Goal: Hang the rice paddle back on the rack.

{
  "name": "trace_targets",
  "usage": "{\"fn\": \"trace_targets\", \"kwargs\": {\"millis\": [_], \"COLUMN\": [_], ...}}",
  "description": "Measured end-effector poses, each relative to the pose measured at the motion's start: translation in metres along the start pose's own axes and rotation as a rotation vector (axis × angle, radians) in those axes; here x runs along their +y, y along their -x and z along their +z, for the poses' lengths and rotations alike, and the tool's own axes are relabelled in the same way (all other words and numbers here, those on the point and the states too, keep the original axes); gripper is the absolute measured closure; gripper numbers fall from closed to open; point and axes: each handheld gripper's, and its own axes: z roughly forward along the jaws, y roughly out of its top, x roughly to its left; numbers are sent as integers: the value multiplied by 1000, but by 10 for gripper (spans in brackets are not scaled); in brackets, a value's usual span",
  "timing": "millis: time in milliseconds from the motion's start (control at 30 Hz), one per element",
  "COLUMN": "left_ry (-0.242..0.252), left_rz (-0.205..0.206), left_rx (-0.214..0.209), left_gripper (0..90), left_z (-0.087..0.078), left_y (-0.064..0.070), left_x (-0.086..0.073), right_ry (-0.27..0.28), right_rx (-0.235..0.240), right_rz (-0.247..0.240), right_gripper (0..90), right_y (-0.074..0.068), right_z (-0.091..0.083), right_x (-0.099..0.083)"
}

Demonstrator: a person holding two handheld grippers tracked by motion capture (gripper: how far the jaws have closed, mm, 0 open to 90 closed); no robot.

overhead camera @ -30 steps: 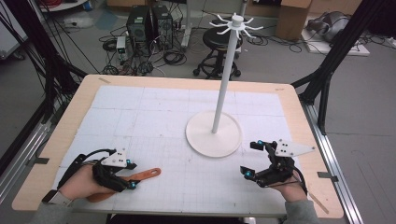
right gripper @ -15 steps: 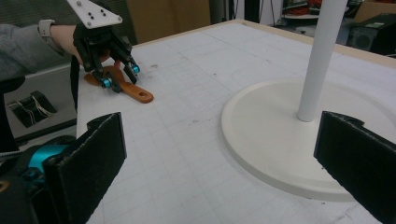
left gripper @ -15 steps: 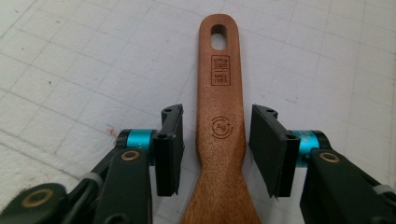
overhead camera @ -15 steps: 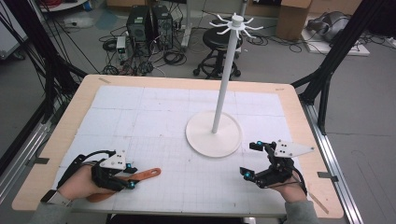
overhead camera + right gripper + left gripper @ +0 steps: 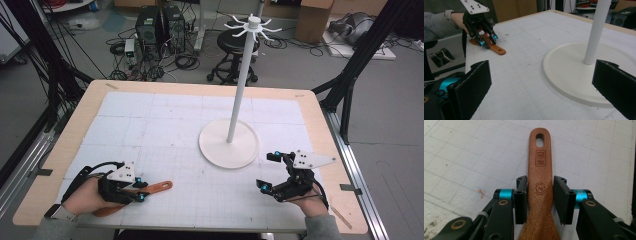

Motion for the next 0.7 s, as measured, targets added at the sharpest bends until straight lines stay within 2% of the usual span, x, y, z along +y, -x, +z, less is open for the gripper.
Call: {"fn": "trace_targets", "kwargs": {"millis": [367, 433, 467, 633, 700], "left_ry": [8, 30, 57, 107, 113], "left_rz": [-5, -14, -32, -41, -31], "left_rx": [7, 15, 13, 29, 40], "left_gripper": [649, 649, 649, 650, 650], "left_z": [-3, -7, -9, -20, -24], "left_y": [0, 0, 0, 0, 1], "left_x": [1, 1, 1, 2, 4], "right_ry": [0, 2, 1, 0, 0], "right_rx": [-1, -1, -1, 0, 1], "right_rz": [1, 0, -2, 2, 3], "right_gripper": [8, 8, 8, 8, 8], "right_y": [0, 0, 1, 0, 0], "right_z": [0, 0, 0, 0, 0], "right_x": [0, 0, 0, 0, 0]}}
